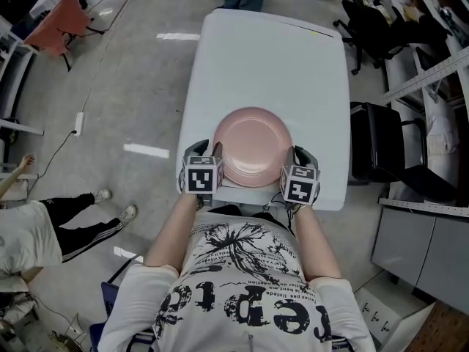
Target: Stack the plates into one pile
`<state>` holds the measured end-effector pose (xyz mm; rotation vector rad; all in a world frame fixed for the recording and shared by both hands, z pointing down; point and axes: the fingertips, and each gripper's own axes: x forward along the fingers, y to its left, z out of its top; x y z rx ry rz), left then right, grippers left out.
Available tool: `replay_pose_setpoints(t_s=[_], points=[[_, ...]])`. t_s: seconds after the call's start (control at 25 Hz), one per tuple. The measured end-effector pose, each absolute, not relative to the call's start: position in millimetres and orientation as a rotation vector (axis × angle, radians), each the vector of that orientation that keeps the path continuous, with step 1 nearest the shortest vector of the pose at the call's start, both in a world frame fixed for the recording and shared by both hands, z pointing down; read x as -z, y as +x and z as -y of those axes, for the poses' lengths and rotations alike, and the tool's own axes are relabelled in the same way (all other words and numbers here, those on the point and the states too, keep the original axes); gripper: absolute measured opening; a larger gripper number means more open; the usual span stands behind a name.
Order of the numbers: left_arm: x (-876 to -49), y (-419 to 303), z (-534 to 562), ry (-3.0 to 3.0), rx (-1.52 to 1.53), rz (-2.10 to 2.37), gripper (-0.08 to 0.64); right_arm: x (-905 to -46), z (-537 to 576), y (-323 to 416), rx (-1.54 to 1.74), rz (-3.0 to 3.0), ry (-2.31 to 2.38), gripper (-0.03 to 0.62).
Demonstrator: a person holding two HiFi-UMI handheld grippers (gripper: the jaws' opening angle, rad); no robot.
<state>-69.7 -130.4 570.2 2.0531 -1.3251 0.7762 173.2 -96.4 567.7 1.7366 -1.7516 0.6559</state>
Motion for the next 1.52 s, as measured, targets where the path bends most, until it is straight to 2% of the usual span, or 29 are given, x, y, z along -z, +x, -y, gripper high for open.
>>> replay_pose_setpoints(t_s=[0.12, 0.36, 0.84, 1.08, 1.52], points=[[-552.0, -70.6, 135.1, 2.091, -0.701, 1.358, 0.003, -540.4, 100.2, 166.0, -0.598, 1.879, 1.742, 0.008], [-517.8, -51.8, 137.2, 2.241, -0.559, 1.253, 0.002, -486.2, 105.2, 143.1, -0.368, 2.123, 1.684, 0.006], [-383.5, -18.2, 132.4, 2.722, -0.113, 1.062, 0.002, -399.1, 104.3, 113.3, -0.114, 2.351, 1.677, 0.005], [-362.9, -18.4, 129.5, 2.801, -0.083, 1.023, 0.002, -380.2, 104.4, 109.7, -0.081, 2.389, 1.713, 0.005], [-375.0, -16.4, 124.9, 2.79, -0.129, 0.992, 0.002, -377.3, 103.2, 101.2, -0.095, 2.419, 1.712, 0.005]])
